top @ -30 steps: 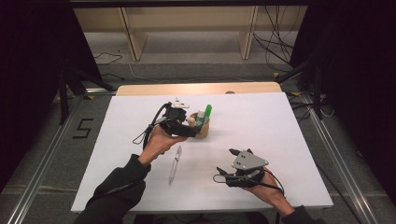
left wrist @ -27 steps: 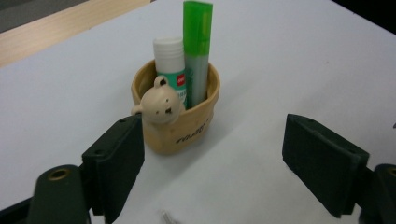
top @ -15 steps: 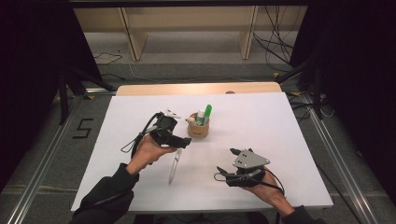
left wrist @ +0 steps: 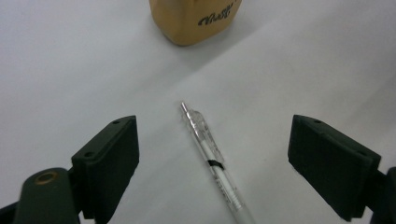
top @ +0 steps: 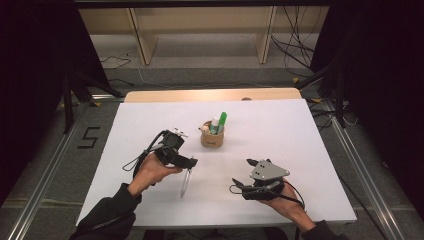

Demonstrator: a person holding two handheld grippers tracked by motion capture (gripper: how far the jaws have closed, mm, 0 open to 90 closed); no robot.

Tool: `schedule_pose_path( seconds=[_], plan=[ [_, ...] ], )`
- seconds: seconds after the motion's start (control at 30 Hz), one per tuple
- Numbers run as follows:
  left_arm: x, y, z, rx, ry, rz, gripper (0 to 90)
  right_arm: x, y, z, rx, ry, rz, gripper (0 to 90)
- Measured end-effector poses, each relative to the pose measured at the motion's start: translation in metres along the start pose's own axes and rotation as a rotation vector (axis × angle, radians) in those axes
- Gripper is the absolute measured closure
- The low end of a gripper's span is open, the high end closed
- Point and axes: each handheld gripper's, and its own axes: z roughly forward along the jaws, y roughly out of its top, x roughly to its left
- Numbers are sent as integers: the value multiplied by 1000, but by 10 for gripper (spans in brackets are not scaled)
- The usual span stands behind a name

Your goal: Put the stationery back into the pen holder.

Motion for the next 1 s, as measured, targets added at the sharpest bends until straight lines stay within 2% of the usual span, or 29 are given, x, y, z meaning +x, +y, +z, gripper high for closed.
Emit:
schedule_pose_path(
  seconds=[0.2,0.3,0.53,0.67,1.0],
  plan=[
    [-1,-8,2,40,3,5,178,0,0,0,2,0,1,252],
    [-1,-12,3,56,3,-9,190,0,0,0,3,0,-1,252],
    [-6,-21,4,88,13,-10,221,0,0,0,2,-5,-3,253],
    [-9,-26,8,113,4,4,266,0,-1,0,2,-4,-3,253],
    [-17,-36,19,171,-8,18,443,0,-1,1,5,-7,-5,254]
  ],
)
